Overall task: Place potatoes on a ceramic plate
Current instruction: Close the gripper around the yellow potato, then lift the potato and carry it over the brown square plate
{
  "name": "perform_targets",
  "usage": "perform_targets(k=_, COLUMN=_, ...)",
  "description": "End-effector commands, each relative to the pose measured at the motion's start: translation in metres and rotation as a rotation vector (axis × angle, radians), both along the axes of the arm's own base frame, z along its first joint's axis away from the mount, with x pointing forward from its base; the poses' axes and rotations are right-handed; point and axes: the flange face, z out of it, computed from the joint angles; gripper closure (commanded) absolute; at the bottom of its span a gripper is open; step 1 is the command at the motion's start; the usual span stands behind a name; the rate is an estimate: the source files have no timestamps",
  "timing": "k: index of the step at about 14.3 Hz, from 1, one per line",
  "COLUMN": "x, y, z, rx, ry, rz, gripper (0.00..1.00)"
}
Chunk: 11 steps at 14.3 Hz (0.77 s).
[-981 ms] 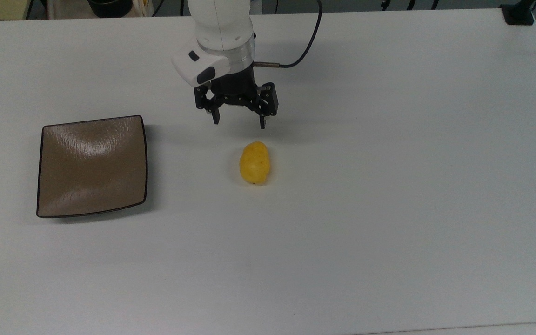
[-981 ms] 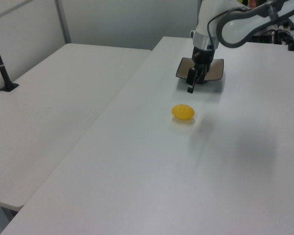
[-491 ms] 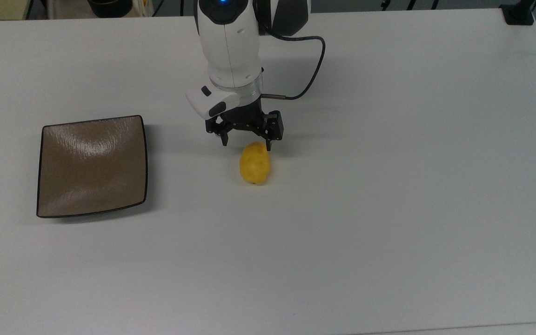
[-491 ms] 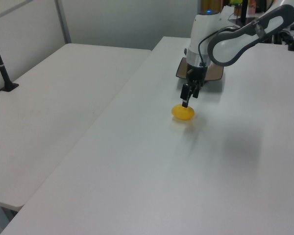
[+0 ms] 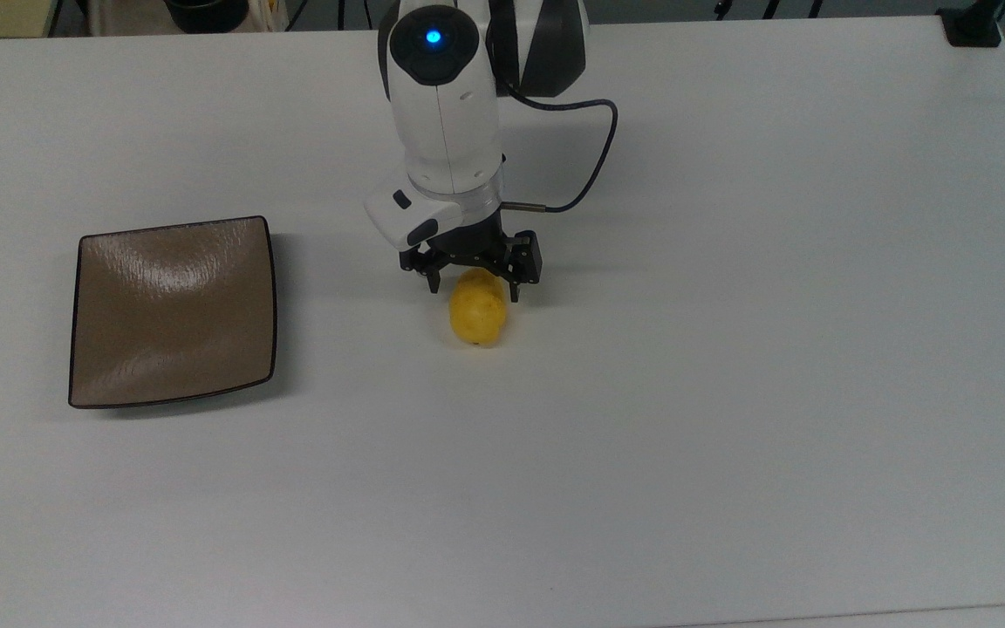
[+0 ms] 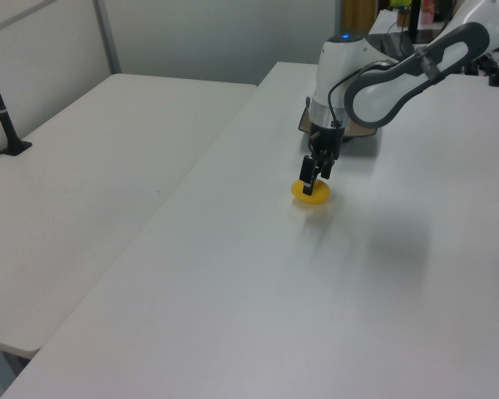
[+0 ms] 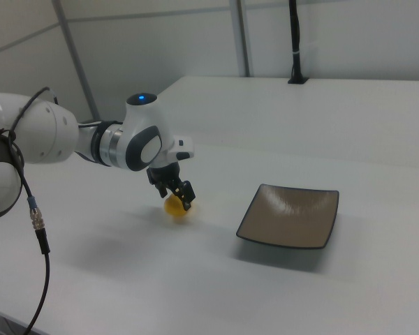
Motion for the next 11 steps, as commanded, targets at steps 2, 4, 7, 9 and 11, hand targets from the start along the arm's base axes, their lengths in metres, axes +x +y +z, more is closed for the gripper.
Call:
perform_targets(k=2, x=0.004, y=0.006, z=-0.008, rx=0.001, ry=-0.007, rz=-0.015, gripper=0.17)
perform_targets(k=4, x=0.005, y=0.007, z=-0.008, rx=0.001, ry=-0.015, rz=-0.012, gripper=0.36)
perform_targets(k=7, x=0.005, y=0.007, z=-0.005, rx=0.002, ry=-0.022, rz=-0.012, gripper=0.54)
perform_targets(k=9, x=0.005, y=0.006, z=0.012, rx=0.005, ry=-0.045, rz=-0.010, gripper=0.54)
perform_targets(k=11, x=0.004, y=0.001, z=0.031, rx=0.005, ry=-0.063, rz=-0.007, gripper=0.54)
